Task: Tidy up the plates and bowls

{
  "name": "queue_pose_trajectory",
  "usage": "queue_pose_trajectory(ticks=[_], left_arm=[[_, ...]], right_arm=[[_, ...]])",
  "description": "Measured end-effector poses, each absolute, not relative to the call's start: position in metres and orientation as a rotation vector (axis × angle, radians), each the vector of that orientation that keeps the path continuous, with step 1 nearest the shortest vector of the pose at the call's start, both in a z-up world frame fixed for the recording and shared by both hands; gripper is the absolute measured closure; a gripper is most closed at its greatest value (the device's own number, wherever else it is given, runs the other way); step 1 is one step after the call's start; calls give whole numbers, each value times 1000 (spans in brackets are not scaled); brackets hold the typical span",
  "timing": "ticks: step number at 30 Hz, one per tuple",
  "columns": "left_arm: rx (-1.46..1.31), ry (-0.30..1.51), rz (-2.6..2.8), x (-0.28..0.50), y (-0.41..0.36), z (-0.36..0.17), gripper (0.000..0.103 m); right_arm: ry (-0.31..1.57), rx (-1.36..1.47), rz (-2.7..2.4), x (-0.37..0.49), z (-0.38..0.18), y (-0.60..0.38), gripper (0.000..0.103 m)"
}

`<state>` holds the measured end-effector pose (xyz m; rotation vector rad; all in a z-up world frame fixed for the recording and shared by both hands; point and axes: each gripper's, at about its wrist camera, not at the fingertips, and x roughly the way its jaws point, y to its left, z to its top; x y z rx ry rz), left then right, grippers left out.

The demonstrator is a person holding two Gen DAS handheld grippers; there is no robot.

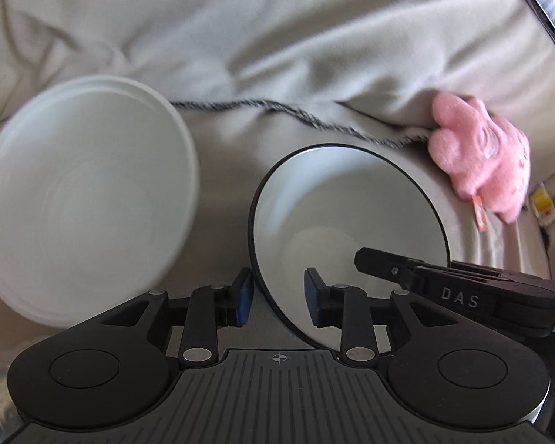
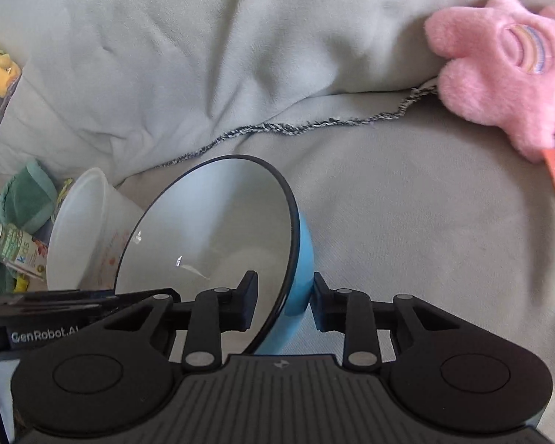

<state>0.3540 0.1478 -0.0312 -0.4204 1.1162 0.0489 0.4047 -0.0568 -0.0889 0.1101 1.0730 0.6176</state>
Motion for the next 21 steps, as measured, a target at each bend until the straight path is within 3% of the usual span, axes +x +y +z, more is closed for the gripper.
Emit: queue_pose_trajectory(ticks=[7, 10, 21], left_arm=[[-371, 1103, -22, 361, 117, -39, 71], [-308, 1114, 5, 374, 107, -43, 66], [-282, 1175, -5, 395, 104, -64, 62]], right_arm=[[1062, 151, 567, 398, -81, -99, 73], [1067, 164, 554, 404, -82, -99, 73], [1126, 187, 576, 412, -103, -78, 68]])
